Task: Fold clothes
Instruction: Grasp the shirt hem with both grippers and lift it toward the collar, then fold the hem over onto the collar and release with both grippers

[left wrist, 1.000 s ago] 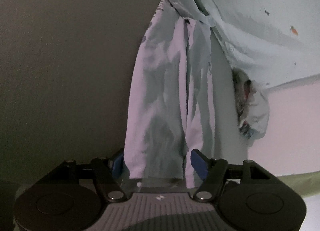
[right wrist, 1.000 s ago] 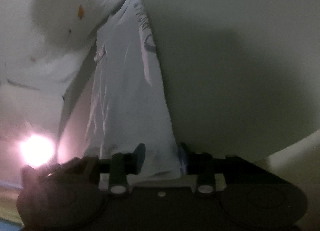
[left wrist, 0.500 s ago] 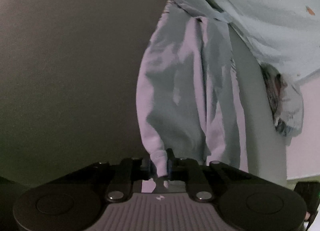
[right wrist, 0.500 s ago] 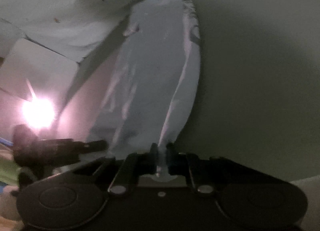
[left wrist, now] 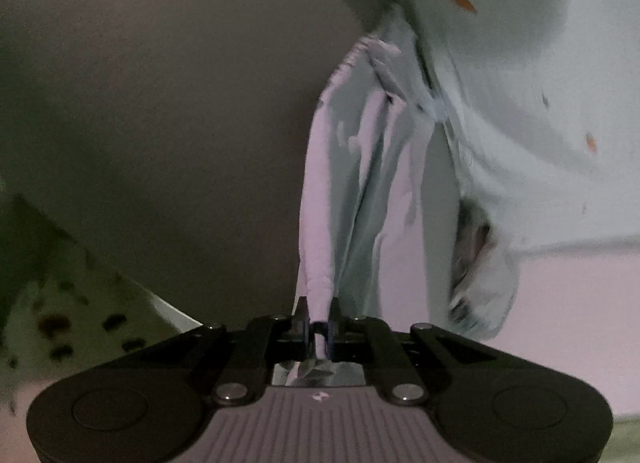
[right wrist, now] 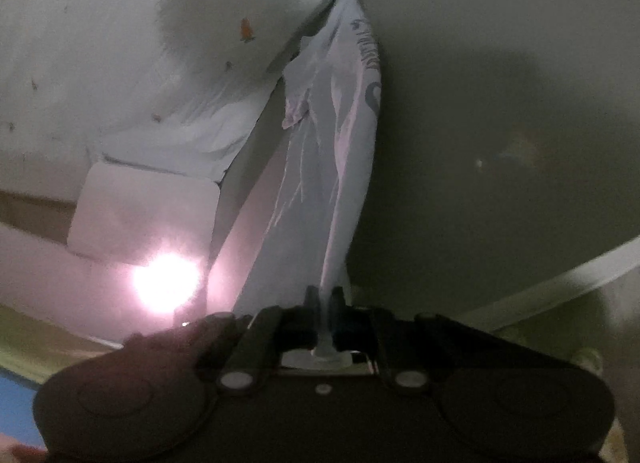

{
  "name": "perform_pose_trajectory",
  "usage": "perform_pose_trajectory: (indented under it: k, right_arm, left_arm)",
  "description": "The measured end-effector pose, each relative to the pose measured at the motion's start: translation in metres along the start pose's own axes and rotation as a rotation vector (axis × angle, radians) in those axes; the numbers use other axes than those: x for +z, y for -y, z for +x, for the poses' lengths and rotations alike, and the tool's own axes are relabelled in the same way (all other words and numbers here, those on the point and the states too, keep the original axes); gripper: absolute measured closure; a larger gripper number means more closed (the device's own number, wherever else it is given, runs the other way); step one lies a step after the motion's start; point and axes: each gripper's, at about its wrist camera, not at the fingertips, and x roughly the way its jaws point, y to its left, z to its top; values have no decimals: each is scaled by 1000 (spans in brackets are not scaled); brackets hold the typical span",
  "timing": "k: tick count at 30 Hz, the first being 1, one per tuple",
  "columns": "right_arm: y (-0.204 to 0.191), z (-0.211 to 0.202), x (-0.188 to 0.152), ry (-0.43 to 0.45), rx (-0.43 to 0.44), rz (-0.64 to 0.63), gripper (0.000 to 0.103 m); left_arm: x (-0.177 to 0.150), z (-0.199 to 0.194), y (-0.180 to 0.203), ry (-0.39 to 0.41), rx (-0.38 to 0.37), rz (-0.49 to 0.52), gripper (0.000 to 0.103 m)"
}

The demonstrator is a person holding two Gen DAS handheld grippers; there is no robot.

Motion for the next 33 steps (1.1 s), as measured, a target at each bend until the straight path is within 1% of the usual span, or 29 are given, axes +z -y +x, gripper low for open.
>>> perform_pose_trajectory:
  k: [3, 5, 7, 9, 11, 13, 15, 16, 17, 18, 20, 22, 23, 24, 25, 27, 29, 31, 33]
  right_arm:
    - [2, 1, 13, 20, 20, 67, 97]
    - [-1, 11, 32, 39, 41, 119, 97]
    - [-8, 23, 55, 72, 66, 143, 97]
    - [-17, 34, 81, 102, 73, 144, 97]
    - [-25, 45, 111, 125, 58, 134, 97]
    - [-31, 62, 144, 149, 43, 139, 97]
    - [-32, 81, 180, 168, 20, 156, 96]
    - [-31, 92, 198, 178, 6, 162, 94]
    - [-29, 103, 214, 187, -14, 170, 91]
    - [-26, 113, 227, 196, -34, 181, 87]
    - [-21, 129, 249, 216, -76, 193, 66]
    - [-23, 129, 249, 245, -124, 168, 58]
    - [-23, 129, 249, 260, -148, 155, 51]
    - [-24, 129, 249, 274, -172, 142, 48]
    - [-24, 129, 248, 289, -196, 129, 44]
    - [-24, 125, 235, 291, -265, 73, 44]
    - [-24, 124, 215, 272, -383, 4, 44]
    - [-26, 128, 193, 258, -502, -85, 44]
    - [-34, 134, 172, 236, -603, -225, 41]
  left_arm:
    - [21, 3, 3, -17, -59, -48, 95]
    - [39, 8, 11, -13, -97, -70, 95]
    - [62, 16, 25, -7, -128, -83, 95]
    - [86, 27, 41, 2, -154, -90, 95]
    - [111, 39, 57, 9, -175, -97, 95]
    - [136, 59, 75, 15, -179, -105, 95]
    - [164, 79, 91, 24, -179, -105, 93]
    - [179, 89, 97, 32, -167, -102, 91]
    - [194, 99, 103, 40, -151, -92, 75]
    - [208, 108, 108, 47, -132, -82, 54]
    - [229, 121, 117, 63, -96, -54, 38]
    - [240, 123, 126, 82, -87, 21, 32]
    - [243, 123, 130, 89, -76, 71, 25]
    - [245, 123, 133, 94, -55, 120, 20]
    - [245, 125, 135, 98, -17, 169, 20]
    - [240, 129, 134, 89, 79, 256, 20]
    - [229, 135, 130, 55, 176, 333, 20]
    - [212, 137, 125, 25, 235, 413, 20]
    - [192, 137, 121, 9, 277, 484, 20]
